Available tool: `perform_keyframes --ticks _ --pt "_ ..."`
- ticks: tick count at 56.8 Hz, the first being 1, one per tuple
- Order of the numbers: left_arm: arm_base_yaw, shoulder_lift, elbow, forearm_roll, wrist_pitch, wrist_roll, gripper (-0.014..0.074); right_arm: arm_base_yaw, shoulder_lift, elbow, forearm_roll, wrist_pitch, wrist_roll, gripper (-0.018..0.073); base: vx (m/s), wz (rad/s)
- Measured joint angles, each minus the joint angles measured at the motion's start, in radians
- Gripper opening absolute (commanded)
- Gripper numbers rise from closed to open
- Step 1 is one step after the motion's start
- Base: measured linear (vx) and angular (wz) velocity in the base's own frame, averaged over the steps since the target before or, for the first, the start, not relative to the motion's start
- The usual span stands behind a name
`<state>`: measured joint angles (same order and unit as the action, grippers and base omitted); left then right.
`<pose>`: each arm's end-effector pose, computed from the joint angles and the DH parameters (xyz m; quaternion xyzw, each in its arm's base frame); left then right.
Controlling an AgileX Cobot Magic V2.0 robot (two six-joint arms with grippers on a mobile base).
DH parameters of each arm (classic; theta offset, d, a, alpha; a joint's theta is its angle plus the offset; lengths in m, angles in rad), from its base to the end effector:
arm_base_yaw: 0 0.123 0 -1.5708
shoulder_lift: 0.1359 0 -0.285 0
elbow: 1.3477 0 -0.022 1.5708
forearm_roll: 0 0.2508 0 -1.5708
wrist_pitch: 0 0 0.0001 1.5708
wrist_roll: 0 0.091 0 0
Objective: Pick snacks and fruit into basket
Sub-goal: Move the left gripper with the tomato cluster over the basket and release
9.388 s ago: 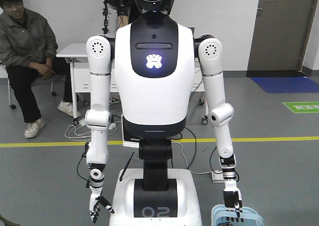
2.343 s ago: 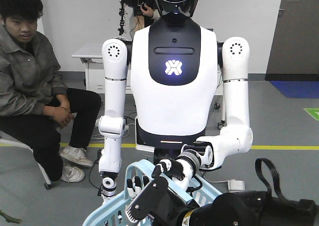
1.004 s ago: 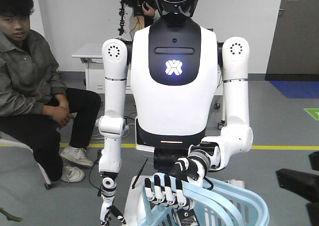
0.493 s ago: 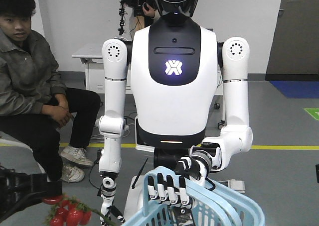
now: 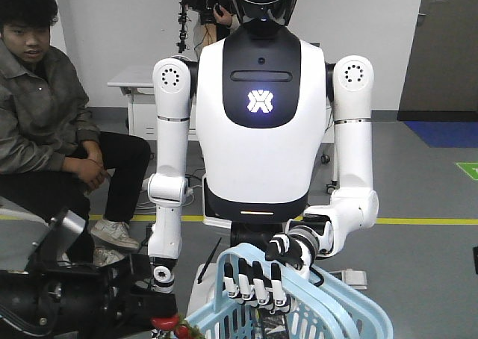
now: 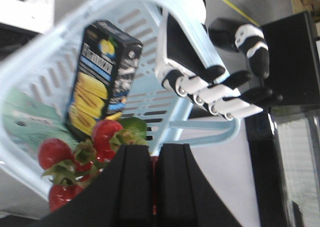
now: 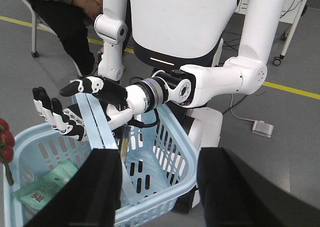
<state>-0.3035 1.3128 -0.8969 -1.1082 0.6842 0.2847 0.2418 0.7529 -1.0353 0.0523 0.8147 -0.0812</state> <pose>0.2405 -0.1293 0.2987 -0.0505 0.8695 -0.4342 0.2301 0.1238 0.0341 0.4162 -0.1310 0.8353 0.0684 0.5296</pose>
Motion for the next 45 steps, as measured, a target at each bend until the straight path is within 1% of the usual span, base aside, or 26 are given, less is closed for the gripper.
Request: perform_keyframes --ticks 10,17,23,28,31,35,41,45 --pt "-0.063 0.069 0.000 -0.096 -0.055 0.019 -0.0003 0.000 0.000 0.000 0.000 0.000 0.000 0.0400 0.00 0.00" --pt "-0.104 0.100 0.000 -0.170 -0.096 0.068 -0.0003 0.000 0.000 0.000 0.000 0.001 0.000 0.0400 0.00 0.00" --pt "-0.133 0.122 0.000 -0.225 -0.129 0.094 0.0001 0.000 0.000 0.000 0.000 0.004 0.000 0.0400 0.00 0.00" --pt "-0.150 0.150 0.000 -0.256 -0.138 0.114 0.0030 0.000 0.000 0.000 0.000 0.005 0.000 0.0400 0.00 0.00" --pt "-0.157 0.168 0.000 -0.264 -0.139 0.118 0.0071 0.000 0.000 0.000 0.000 0.006 0.000 0.0400 0.00 0.00" --pt "-0.165 0.188 0.000 -0.266 -0.140 0.120 0.0150 0.000 0.000 0.000 0.000 0.006 0.000 0.0400 0.00 0.00" --pt "-0.166 0.207 0.000 -0.266 -0.136 0.121 0.0337 0.000 0.000 0.000 0.000 0.006 0.000 0.0400 0.00 0.00" --pt "-0.166 0.209 0.000 -0.268 -0.133 0.121 0.0484 0.000 0.000 0.000 0.000 0.006 0.000 0.0400 0.00 0.00"
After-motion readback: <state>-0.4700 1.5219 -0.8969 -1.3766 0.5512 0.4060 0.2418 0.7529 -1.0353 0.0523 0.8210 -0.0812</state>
